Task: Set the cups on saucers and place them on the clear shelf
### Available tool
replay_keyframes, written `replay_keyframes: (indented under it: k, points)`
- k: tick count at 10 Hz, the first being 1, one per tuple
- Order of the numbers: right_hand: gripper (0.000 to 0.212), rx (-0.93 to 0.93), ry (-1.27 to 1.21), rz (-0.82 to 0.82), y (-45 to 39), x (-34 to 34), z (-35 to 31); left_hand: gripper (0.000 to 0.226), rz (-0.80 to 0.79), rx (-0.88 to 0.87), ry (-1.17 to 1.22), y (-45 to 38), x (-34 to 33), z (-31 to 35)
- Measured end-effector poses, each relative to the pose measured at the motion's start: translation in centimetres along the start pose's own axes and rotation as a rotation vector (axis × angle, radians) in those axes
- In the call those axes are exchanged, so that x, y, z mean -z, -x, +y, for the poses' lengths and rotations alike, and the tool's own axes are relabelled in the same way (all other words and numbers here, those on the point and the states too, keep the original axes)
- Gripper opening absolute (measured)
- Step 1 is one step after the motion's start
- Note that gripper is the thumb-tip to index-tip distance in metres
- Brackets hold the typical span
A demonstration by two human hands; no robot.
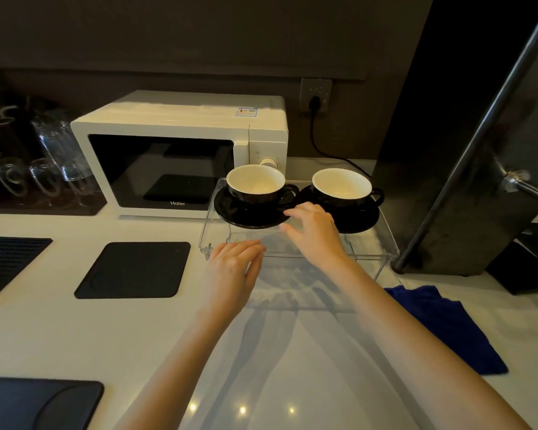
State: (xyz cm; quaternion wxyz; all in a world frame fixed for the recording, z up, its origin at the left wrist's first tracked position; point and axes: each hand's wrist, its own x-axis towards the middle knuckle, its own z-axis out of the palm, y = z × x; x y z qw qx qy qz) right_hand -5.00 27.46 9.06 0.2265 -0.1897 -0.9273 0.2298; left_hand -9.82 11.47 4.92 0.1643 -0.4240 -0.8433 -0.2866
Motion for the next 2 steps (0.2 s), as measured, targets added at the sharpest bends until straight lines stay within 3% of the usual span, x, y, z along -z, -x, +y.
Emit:
replay_keyframes:
  k: [2]
  points:
    - [0.018, -0.055, -0.41, -0.039, 1.7, 6.2, -1.0, 0.033, -0.251, 0.088, 0.124, -1.7, 2.2, 0.6]
